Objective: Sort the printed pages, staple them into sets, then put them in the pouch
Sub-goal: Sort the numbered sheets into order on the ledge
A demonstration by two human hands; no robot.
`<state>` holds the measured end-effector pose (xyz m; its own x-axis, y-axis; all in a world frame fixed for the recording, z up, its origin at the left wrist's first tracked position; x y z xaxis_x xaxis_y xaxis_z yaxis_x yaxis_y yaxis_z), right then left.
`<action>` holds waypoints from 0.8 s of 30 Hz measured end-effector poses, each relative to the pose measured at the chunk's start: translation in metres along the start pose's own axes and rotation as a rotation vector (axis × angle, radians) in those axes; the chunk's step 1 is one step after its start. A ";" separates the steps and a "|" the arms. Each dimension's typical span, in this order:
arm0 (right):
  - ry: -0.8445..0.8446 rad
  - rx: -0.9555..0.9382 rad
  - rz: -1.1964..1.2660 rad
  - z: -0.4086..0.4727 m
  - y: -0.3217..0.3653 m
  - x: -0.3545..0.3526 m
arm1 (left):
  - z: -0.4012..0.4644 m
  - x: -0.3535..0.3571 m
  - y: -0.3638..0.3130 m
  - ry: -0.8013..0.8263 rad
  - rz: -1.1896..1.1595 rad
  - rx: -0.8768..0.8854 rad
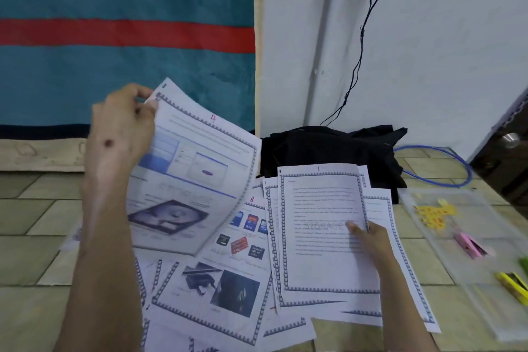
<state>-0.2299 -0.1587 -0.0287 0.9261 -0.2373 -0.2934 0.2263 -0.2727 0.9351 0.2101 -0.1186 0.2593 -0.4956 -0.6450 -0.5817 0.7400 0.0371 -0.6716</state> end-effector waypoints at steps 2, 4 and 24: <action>0.014 0.000 0.022 0.000 0.000 0.000 | 0.007 0.019 0.016 0.057 0.041 -0.133; 0.025 -0.005 0.032 -0.001 0.001 0.000 | 0.012 0.045 0.040 0.129 0.042 -0.246; -0.183 -0.235 0.218 -0.009 0.043 -0.050 | -0.102 0.182 0.179 0.562 -0.423 -0.693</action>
<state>-0.2635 -0.1498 0.0278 0.8959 -0.4344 -0.0931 0.1127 0.0196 0.9934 0.2060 -0.1515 -0.0131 -0.9345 -0.2587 -0.2446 0.1107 0.4417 -0.8903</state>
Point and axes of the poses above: each hand's wrist, its own z-axis towards the middle knuckle, its own x-axis out of the palm, y = z × x, the point moved 6 cm from there along z, towards the middle knuckle, and after that the axes turned 2 degrees about -z, right-handed, at the moved point
